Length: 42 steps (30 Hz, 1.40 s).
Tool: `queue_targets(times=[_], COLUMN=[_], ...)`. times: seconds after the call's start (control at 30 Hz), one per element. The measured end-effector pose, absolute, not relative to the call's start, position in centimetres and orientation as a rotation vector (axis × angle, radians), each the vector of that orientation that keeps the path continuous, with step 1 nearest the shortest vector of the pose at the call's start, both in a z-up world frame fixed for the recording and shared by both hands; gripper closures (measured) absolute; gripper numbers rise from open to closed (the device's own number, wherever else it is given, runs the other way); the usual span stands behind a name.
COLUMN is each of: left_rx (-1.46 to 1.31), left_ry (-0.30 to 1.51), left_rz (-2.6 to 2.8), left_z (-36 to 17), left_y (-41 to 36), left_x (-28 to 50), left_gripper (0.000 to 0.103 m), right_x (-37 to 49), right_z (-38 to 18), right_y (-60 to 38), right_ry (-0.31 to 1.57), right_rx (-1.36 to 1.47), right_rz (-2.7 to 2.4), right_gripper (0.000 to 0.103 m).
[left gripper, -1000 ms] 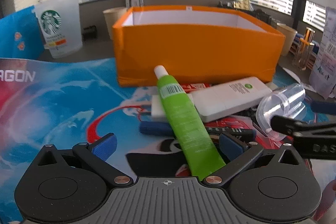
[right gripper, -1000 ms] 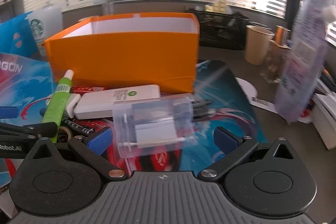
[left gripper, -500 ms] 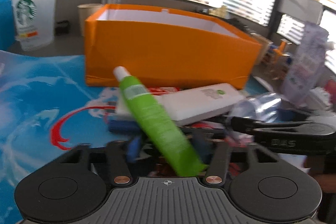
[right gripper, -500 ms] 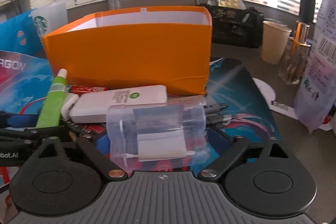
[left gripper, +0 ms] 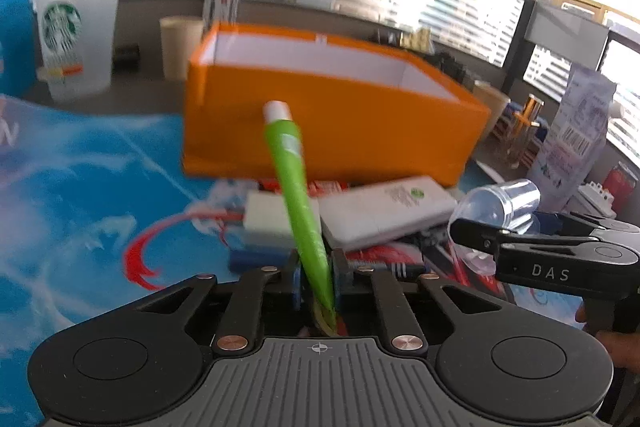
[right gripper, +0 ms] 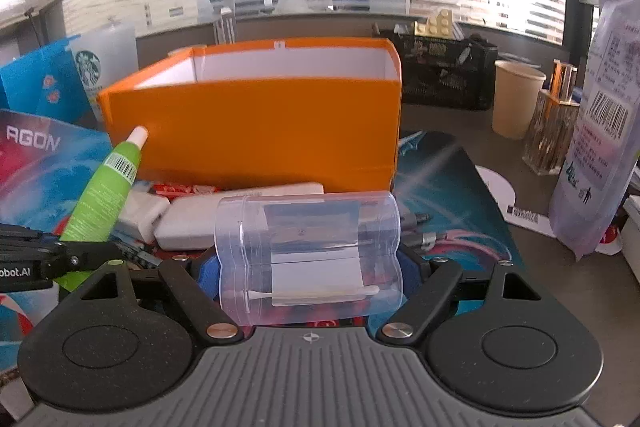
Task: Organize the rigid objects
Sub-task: 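Grasp the green tube with the left gripper while the right grasps the clear cylinder, then carry both held items over the orange box and release the clear cylinder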
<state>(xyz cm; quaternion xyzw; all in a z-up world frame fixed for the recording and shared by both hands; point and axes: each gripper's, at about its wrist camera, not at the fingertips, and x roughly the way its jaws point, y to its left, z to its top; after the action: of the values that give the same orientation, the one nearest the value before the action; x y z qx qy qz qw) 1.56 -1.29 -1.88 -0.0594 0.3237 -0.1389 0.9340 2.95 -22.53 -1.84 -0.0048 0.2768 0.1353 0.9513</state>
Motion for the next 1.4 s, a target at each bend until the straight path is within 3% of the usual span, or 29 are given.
queue_targets(times=[0.97,1.4], left_rx=[-0.092,-0.116], left_ry=[0.380,0.520], left_rz=[-0.257,-0.234], left_z=[8.0,6.2], left_y=[-0.6,-0.4], left_x=[5.1,12.9], left_gripper=[0.094,0.094], right_x=[6.3,17.1], right_z=[5.7,7.0], right_y=[-19.8,-18.8], right_ry=[0.347,0.432], right_rx=[-0.019,-0.084], right_rz=[0.319,0.320], right_gripper=[0.023,0.023])
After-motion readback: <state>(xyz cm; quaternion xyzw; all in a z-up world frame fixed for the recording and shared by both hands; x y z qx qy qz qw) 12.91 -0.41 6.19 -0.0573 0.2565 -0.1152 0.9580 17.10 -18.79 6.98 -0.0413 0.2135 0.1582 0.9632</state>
